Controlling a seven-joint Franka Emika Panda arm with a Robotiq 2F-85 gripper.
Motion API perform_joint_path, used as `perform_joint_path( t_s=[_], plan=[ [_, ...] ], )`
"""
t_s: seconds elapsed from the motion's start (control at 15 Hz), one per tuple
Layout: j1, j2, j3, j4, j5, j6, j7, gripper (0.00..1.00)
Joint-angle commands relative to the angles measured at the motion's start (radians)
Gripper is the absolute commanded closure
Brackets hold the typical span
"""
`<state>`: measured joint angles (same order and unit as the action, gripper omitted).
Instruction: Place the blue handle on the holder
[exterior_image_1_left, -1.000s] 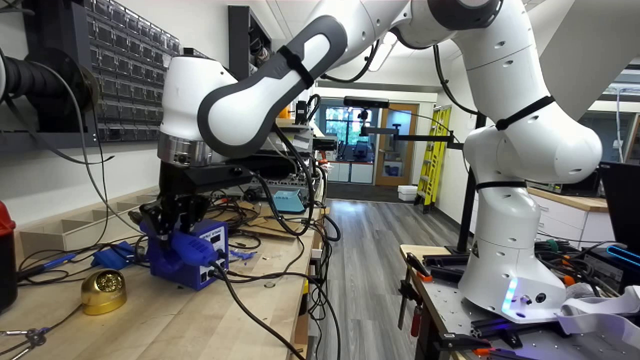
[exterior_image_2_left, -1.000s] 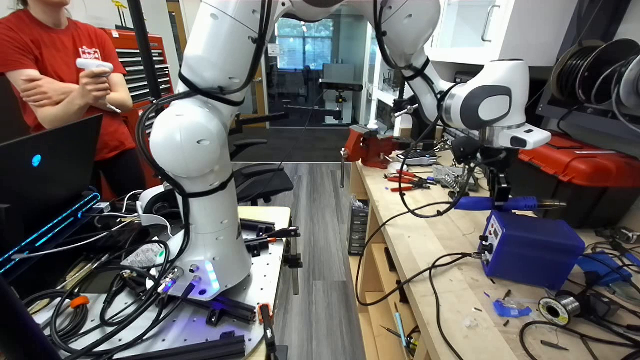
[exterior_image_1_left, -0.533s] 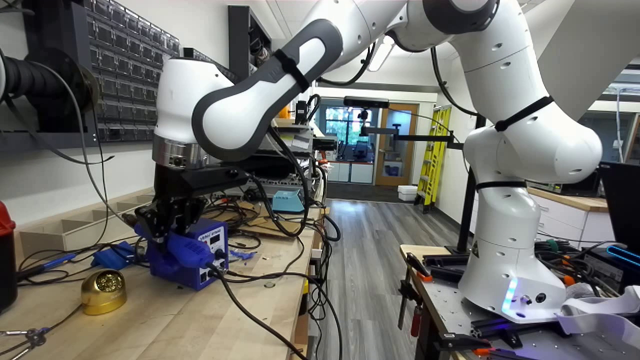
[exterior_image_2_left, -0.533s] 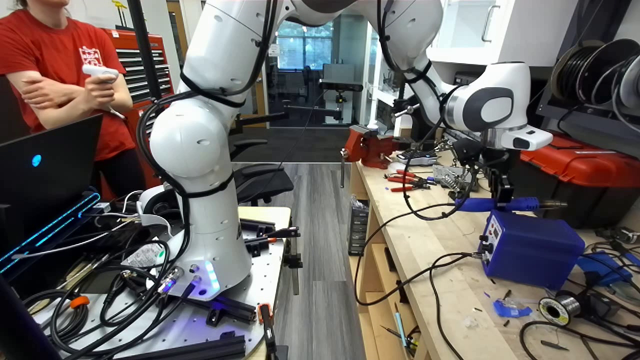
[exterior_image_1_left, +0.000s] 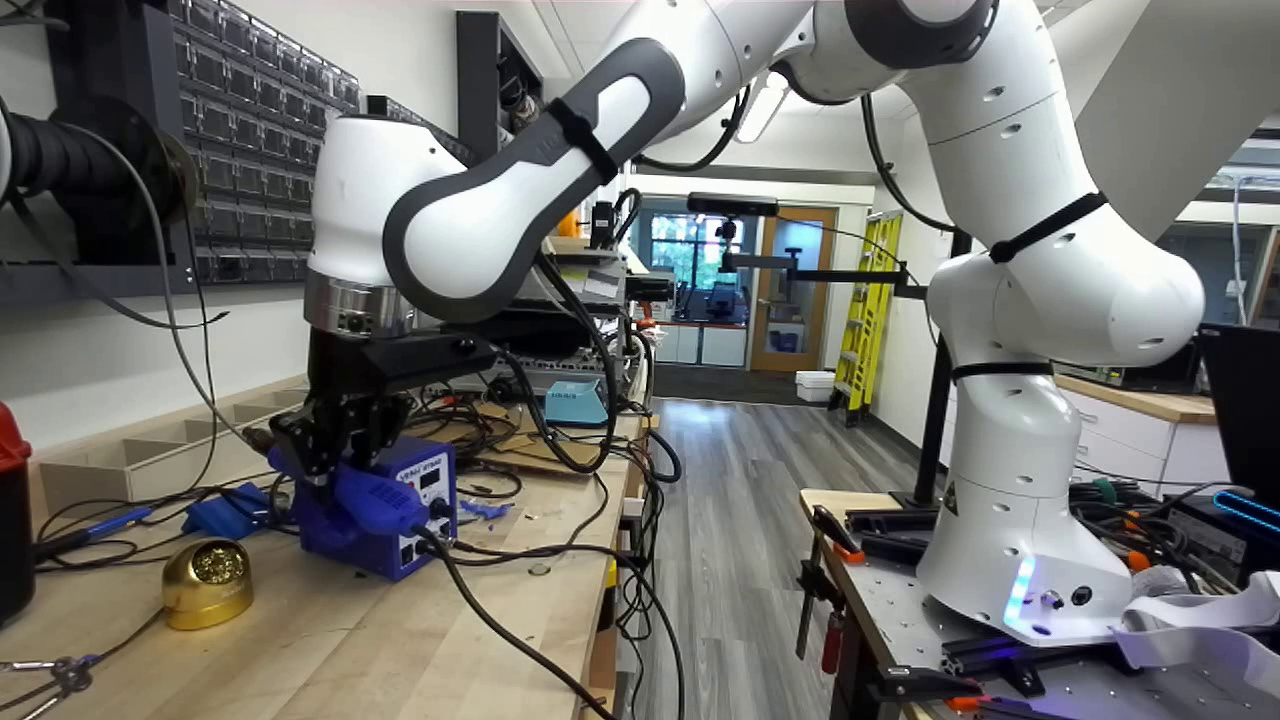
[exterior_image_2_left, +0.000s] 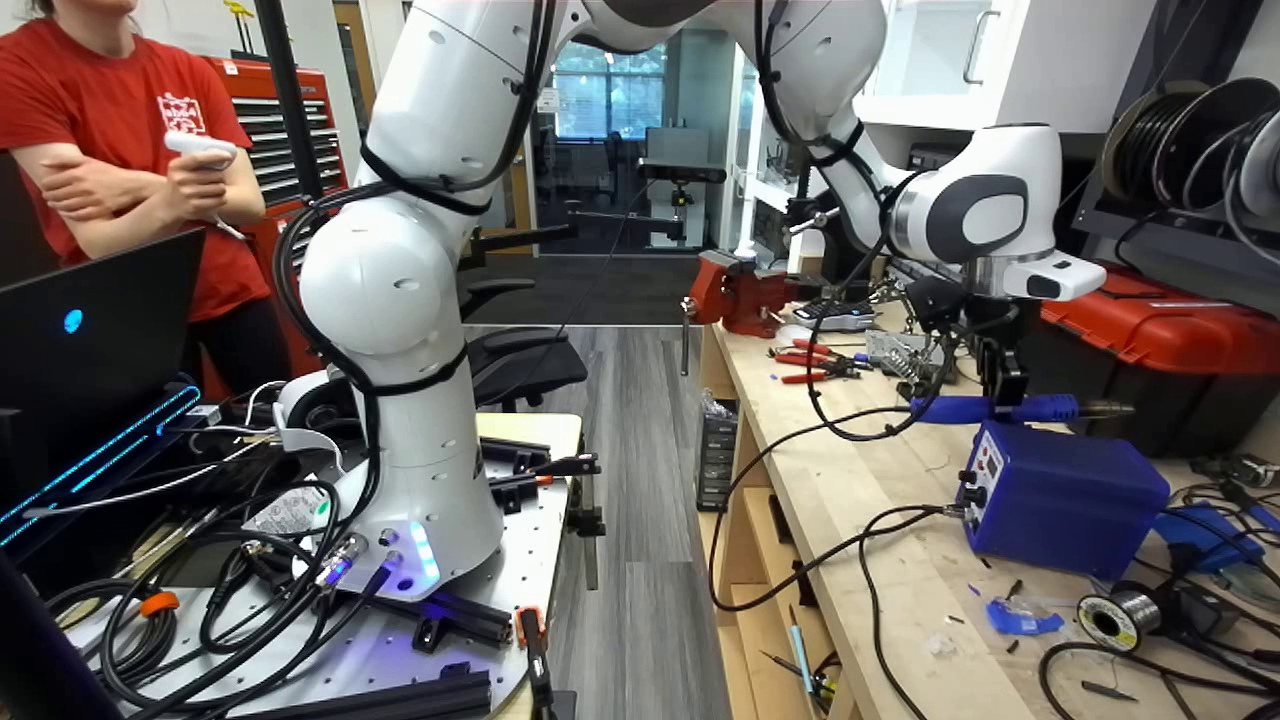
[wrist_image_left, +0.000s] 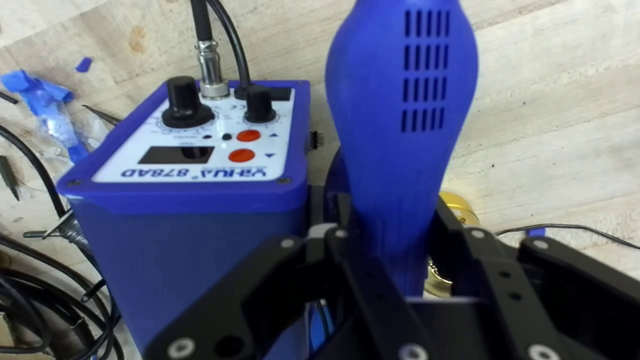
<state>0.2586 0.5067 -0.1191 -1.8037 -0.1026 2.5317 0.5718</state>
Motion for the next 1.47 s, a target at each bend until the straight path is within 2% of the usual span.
perform_joint_path(
  t_s=[0.0, 0.33, 0.47, 0.8, 1.2, 1.4],
  plan=[
    [-0.009, 0.02, 0.001, 0.028, -0.013, -0.013, 0.003, 0.38],
    [-0.008, 0.02, 0.002, 0.023, -0.011, -0.006, 0.004, 0.06],
    [-0.003, 0.021, 0.003, 0.024, -0.012, -0.003, 0.006, 0.0],
    [0.024, -0.021, 0.015, -0.002, 0.0, -0.03, 0.041, 0.0],
    [0.102, -0.117, 0.024, -0.026, -0.05, -0.063, 0.115, 0.0],
    [0.119, -0.149, 0.04, -0.028, -0.09, -0.111, 0.158, 0.0]
  ],
)
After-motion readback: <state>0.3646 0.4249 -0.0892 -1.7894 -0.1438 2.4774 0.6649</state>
